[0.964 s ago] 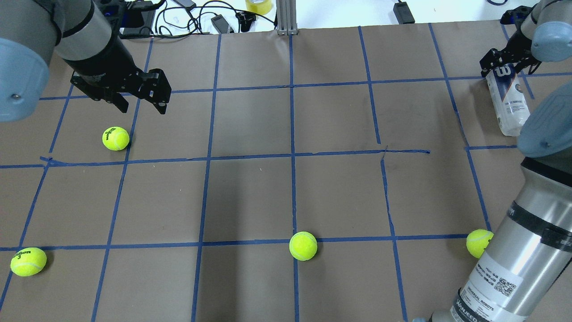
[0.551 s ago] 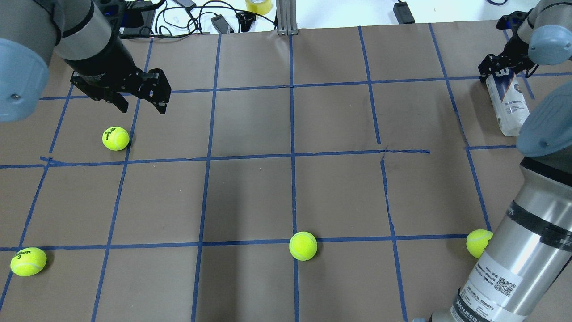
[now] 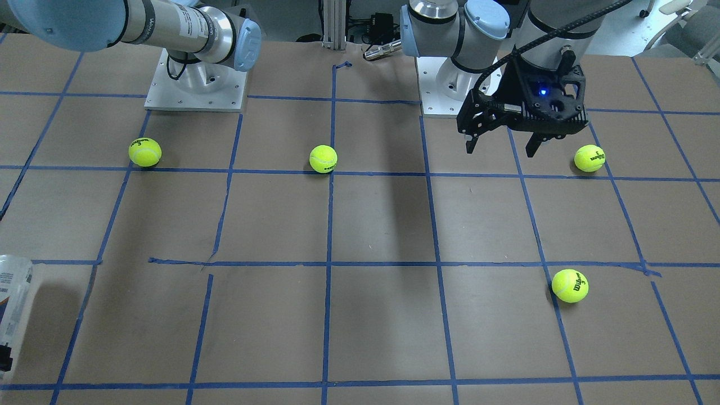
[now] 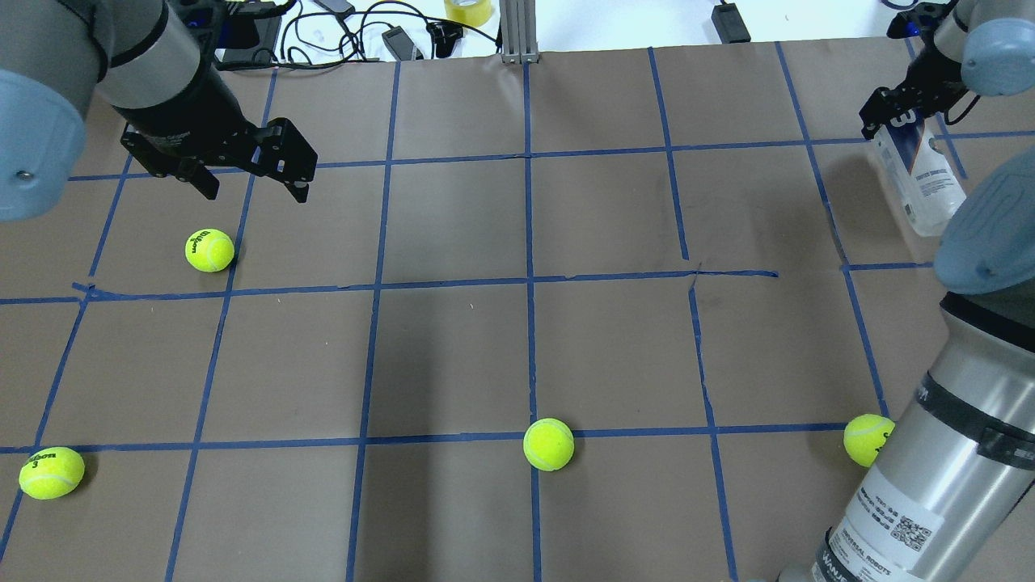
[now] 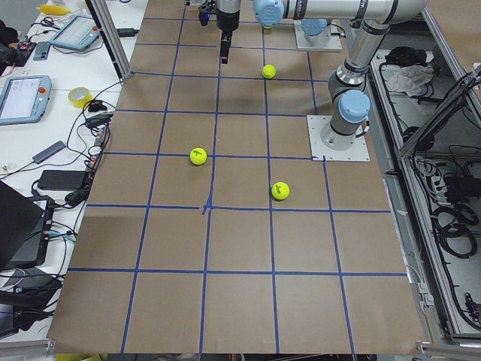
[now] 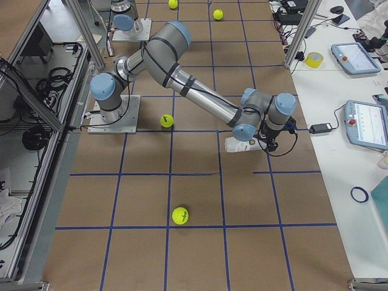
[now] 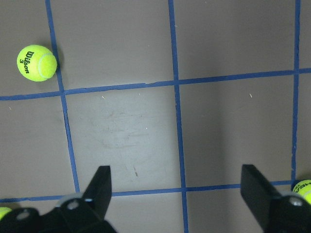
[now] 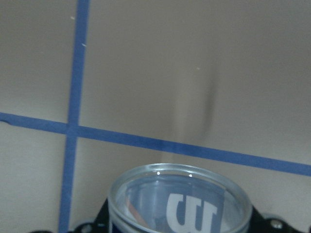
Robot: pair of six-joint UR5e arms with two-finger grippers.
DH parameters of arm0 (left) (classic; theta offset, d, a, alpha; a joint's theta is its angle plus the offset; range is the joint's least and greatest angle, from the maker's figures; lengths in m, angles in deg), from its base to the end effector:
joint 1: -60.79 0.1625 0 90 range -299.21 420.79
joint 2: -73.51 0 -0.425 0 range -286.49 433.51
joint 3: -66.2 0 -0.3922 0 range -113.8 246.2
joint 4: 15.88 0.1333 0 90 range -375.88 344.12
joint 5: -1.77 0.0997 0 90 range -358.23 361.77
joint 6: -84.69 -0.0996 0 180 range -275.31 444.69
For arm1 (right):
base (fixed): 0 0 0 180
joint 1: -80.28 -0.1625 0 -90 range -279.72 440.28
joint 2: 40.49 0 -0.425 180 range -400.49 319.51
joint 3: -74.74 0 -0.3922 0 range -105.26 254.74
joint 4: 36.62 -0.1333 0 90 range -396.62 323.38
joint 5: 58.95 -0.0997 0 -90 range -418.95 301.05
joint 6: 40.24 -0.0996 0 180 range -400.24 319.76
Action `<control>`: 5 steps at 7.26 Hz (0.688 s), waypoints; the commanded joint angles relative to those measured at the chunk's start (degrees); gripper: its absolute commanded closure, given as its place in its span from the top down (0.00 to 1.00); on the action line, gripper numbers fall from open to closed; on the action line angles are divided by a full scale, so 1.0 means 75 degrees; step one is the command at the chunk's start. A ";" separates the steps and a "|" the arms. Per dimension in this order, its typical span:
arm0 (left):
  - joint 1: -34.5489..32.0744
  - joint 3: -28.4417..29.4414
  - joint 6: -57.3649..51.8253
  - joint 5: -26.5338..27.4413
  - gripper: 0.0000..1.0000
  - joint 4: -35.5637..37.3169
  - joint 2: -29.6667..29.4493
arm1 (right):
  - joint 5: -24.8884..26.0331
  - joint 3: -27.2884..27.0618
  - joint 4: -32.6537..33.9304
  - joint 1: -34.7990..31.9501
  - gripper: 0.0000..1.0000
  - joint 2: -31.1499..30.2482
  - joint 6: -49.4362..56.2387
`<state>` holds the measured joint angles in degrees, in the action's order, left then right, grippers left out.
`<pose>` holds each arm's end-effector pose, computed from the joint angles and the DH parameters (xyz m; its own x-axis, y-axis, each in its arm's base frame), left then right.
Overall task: Lift up tennis ball bucket
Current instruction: 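Lift the can with the right gripper and carry it toward the left gripper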
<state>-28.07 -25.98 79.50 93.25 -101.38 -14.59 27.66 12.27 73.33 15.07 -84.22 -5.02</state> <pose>-0.1211 -0.4874 0.4934 -0.9971 0.0685 -0.0323 0.0706 0.9950 -0.0710 -0.2008 -0.7668 0.2330 -0.9826 -0.1824 -0.0361 -0.1805 0.9822 -0.0513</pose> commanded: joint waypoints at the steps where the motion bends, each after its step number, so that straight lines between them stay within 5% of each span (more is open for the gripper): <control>1: 0.0000 -0.0002 0.0002 0.0002 1.00 -0.0002 0.0016 | -0.0217 -0.0108 -0.0270 -0.0537 0.41 -0.0333 -0.0067; 5: 0.0000 -0.0002 0.0002 0.0002 1.00 -0.0002 0.0028 | -0.0169 -0.0214 0.0316 -0.2130 0.37 -0.0663 0.2109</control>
<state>-28.07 -25.99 79.51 93.26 -101.39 -14.45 26.39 10.96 74.78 2.51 -89.00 6.08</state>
